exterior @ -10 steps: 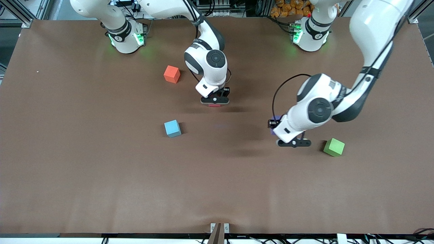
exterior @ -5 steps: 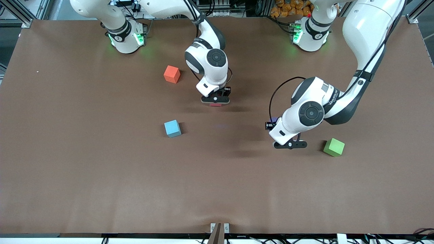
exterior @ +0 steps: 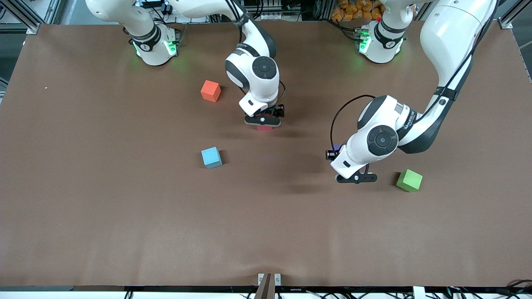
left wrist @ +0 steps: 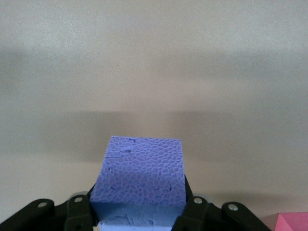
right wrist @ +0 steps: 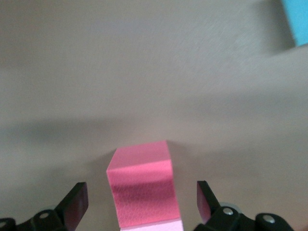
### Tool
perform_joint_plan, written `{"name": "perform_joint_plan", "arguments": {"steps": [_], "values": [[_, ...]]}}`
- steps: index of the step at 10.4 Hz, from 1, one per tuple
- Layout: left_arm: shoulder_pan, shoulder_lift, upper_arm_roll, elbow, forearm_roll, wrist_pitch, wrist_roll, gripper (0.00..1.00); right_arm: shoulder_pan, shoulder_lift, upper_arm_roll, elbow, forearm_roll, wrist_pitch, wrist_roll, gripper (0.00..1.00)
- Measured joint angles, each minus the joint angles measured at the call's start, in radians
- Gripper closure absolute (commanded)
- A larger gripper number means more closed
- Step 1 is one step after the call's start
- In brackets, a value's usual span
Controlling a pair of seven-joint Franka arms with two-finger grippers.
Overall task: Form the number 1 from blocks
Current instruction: 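Carry the purple cube to the line while the right gripper withdraws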
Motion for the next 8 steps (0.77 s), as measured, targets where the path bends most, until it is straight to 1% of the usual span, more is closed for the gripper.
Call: {"name": "perform_joint_plan", "arguments": {"steps": [1,3,6,8], "values": [[-0.001,0.001,0.000,0.001,0.000,0.000,-0.005,1.00,-0.046,-0.019,-0.002,0.000,-0.001,-0.009,-0.027,0.00],[-0.020,0.003,-0.005,0.008,-0.003,0.000,-0.006,1.00,-0.159,-0.032,-0.006,0.002,-0.001,-0.010,-0.153,0.00],[-0.131,0.023,-0.006,0.041,-0.049,0.000,-0.058,1.00,-0.304,-0.030,-0.007,0.003,-0.002,-0.013,-0.401,0.00],[-0.195,0.072,-0.004,0.100,-0.078,0.000,-0.076,1.00,-0.364,-0.010,-0.007,0.005,-0.002,-0.014,-0.554,0.00]]}}
